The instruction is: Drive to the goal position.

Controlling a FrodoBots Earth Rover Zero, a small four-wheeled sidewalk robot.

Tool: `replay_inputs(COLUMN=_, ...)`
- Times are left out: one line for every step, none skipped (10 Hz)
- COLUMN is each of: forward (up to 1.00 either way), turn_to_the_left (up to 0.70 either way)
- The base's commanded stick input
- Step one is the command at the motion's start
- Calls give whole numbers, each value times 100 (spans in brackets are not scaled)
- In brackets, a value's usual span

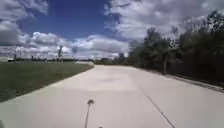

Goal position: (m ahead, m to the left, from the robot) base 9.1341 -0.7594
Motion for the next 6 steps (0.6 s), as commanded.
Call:
replay_inputs(forward=100, turn_to_the_left=0)
replay_inputs(forward=100, turn_to_the_left=0)
replay_inputs(forward=100, turn_to_the_left=0)
replay_inputs(forward=100, turn_to_the_left=0)
replay_inputs(forward=100, turn_to_the_left=0)
replay_inputs(forward=100, turn_to_the_left=0)
